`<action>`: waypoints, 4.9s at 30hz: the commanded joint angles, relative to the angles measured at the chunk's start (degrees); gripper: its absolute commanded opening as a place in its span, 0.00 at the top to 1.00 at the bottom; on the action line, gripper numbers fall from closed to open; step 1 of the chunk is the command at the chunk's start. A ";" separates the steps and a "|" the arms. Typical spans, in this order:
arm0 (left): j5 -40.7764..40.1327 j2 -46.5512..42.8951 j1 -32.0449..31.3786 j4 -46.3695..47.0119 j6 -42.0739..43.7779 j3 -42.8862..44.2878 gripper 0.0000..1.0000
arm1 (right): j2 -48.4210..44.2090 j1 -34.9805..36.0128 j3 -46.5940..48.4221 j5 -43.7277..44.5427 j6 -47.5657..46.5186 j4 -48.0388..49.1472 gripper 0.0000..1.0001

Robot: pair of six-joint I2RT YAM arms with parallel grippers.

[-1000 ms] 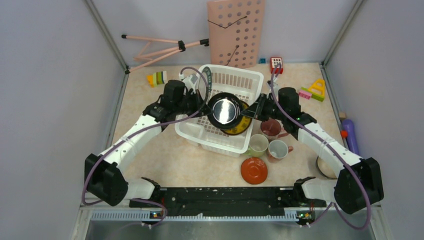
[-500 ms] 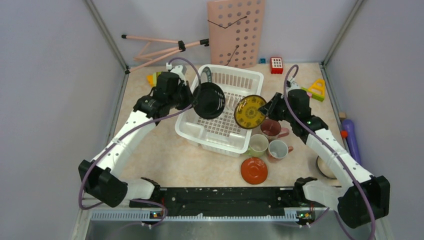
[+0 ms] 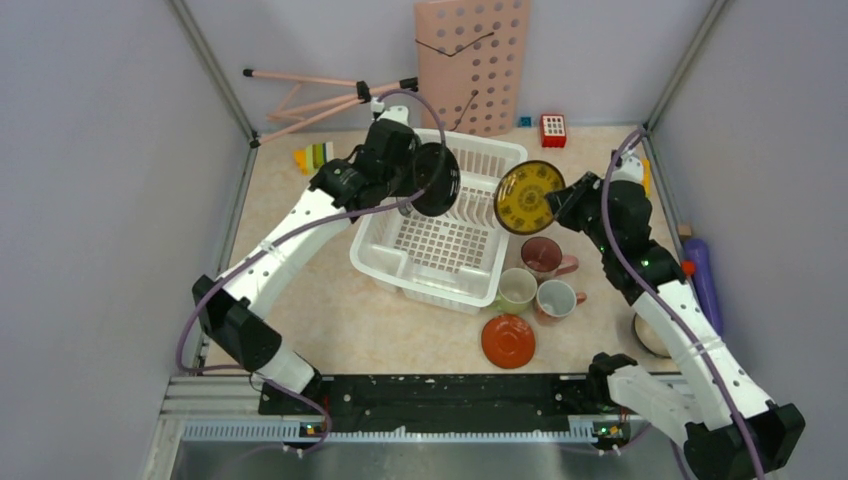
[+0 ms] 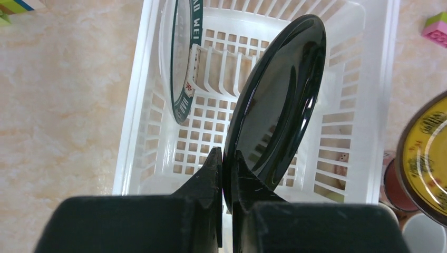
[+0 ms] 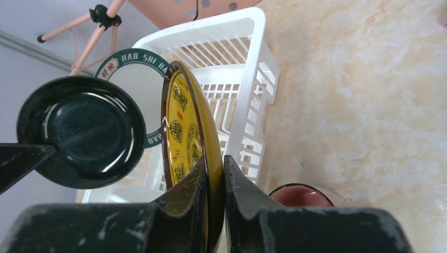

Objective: Load the mixed dishes into the dish rack

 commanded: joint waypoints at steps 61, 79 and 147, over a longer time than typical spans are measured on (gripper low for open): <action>-31.31 39.27 -5.39 -16.54 4.69 27.44 0.83 | -2.99 -0.13 0.04 3.39 -1.42 1.40 1.00; -21.70 26.56 -4.80 -17.74 6.43 28.92 0.30 | -1.34 -0.10 0.46 -2.85 -2.43 3.08 1.00; 69.67 -5.17 11.19 76.07 -32.07 -35.78 0.42 | 5.95 -0.05 -3.21 -37.32 3.34 28.86 1.00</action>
